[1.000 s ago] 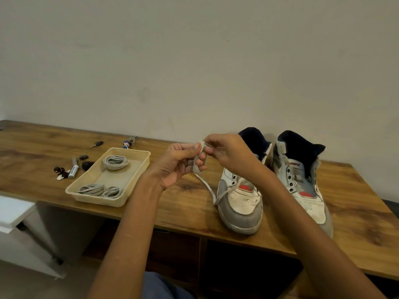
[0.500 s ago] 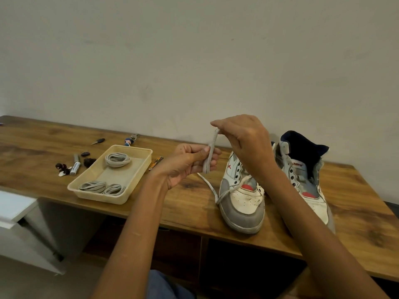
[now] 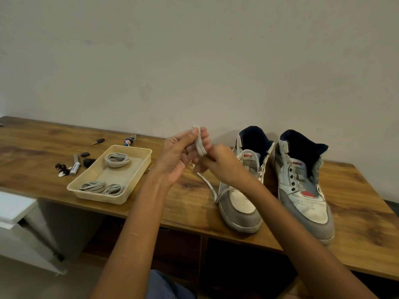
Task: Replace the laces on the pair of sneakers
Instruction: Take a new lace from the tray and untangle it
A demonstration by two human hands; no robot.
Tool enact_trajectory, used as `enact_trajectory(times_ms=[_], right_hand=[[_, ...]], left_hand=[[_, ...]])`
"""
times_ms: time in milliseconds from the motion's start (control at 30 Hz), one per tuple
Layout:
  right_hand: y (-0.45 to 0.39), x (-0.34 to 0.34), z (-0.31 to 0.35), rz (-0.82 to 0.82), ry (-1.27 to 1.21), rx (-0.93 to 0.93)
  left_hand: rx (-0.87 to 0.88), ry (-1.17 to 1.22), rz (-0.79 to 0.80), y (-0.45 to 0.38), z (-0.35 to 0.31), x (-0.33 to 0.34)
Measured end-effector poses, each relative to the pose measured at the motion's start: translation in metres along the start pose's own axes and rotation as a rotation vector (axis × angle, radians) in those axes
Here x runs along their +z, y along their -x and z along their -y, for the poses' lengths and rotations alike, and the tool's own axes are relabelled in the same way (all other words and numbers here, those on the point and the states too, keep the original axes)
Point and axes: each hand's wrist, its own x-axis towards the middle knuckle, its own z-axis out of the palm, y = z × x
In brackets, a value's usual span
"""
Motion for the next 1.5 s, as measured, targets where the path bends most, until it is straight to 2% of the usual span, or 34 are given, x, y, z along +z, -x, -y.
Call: enact_trajectory(times_ms=[100, 200, 400, 567, 700, 867, 933, 1000, 1033, 1100, 1133, 1167, 1200, 1300, 1400, 1500], right_hand=[[0.003, -0.013, 0.009, 0.255, -0.174, 0.092], [0.010, -0.033, 0.015, 0.355, -0.421, 0.206], [0.013, -0.060, 0.015, 0.176, -0.737, 0.280], [0.013, -0.066, 0.015, 0.050, -0.834, 0.324], [0.013, -0.073, 0.016, -0.056, -0.992, 0.373], [0.014, -0.084, 0.017, -0.096, -1.177, 0.381], [0.017, -0.096, 0.012, -0.143, -1.208, 0.378], [0.020, -0.106, 0.004, -0.241, -1.097, 0.354], [0.021, -0.106, -0.001, -0.287, -0.880, 0.334], [0.018, -0.095, -0.016, -0.298, -0.046, 0.302], [0.015, -0.085, -0.018, -0.262, 0.298, 0.271], [0.012, -0.074, -0.017, -0.209, 0.443, 0.228], [0.010, -0.065, -0.013, -0.152, 0.389, 0.171], [0.007, -0.045, 0.012, -0.052, -0.071, -0.029], [0.003, -0.033, 0.020, -0.048, -0.206, -0.094], [0.001, -0.029, 0.015, -0.046, -0.280, -0.090]], left_hand=[[0.131, -0.077, -0.117, -0.004, 0.002, -0.005], [0.176, -0.254, -0.114, -0.004, 0.006, -0.007], [0.191, -0.604, 0.054, -0.002, 0.009, -0.007], [-0.014, -0.666, 0.241, 0.002, 0.011, -0.001], [-0.155, -0.536, 0.371, 0.006, 0.007, 0.001], [-0.178, -0.344, 0.521, 0.012, -0.006, -0.006], [-0.169, -0.261, 0.522, 0.014, -0.007, -0.012], [-0.170, -0.112, 0.519, 0.012, -0.009, -0.020], [-0.164, -0.027, 0.570, 0.012, -0.011, -0.021], [-0.161, 0.153, 0.697, 0.012, -0.012, -0.021], [-0.145, 0.158, 0.663, 0.011, -0.012, -0.019], [-0.140, 0.088, 0.576, 0.010, -0.011, -0.017], [-0.125, 0.010, 0.459, 0.009, -0.010, -0.014], [-0.103, -0.110, 0.264, 0.005, -0.006, -0.012], [-0.130, -0.081, 0.173, 0.002, -0.006, -0.011], [-0.146, -0.075, 0.154, 0.004, -0.006, -0.011]])
